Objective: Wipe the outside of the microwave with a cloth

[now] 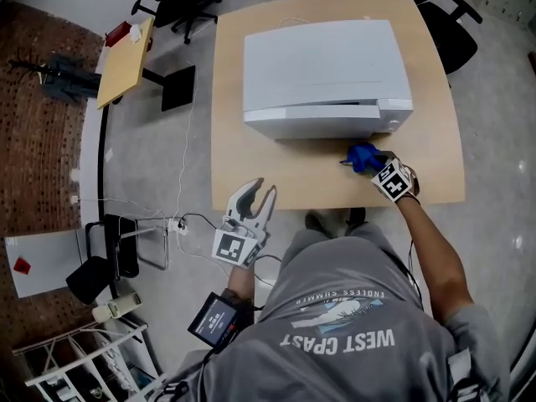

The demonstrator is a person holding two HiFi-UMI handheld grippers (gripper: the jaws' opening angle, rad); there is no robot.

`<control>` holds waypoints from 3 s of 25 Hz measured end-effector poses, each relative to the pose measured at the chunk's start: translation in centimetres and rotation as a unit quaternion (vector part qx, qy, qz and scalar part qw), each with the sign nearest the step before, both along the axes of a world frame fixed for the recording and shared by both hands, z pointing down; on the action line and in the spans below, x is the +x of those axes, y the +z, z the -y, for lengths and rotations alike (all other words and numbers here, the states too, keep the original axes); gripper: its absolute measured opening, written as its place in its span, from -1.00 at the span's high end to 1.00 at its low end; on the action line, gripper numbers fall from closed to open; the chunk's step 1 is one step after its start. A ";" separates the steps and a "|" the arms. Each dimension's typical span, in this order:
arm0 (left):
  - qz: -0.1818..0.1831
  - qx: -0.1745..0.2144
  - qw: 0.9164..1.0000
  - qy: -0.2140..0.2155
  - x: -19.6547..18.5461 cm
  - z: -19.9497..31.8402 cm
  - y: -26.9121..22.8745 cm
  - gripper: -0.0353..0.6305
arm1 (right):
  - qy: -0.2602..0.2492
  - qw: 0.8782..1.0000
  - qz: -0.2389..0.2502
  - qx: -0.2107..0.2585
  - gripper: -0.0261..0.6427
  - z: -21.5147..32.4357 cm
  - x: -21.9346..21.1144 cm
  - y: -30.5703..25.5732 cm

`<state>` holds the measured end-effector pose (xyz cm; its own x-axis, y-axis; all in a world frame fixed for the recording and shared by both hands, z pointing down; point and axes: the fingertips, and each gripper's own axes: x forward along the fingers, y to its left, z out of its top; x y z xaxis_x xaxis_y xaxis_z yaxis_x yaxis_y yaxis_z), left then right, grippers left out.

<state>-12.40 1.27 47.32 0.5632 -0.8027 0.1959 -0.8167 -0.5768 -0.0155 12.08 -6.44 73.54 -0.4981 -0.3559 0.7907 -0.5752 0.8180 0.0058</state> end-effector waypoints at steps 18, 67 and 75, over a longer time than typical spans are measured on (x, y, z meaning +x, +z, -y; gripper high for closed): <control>0.039 -0.023 0.999 -0.027 -12.8 -2.2 1.1 0.50 | 0.177 0.933 0.280 0.140 0.60 6.6 -20.7 -13.0; -0.011 -0.006 0.999 0.051 -7.7 1.1 2.0 0.50 | -0.002 0.941 0.097 0.323 0.61 10.8 -15.1 -32.9; -0.022 -0.012 0.999 0.028 -9.6 0.6 2.8 0.50 | -0.168 0.960 0.009 0.223 0.61 17.9 -28.3 -27.8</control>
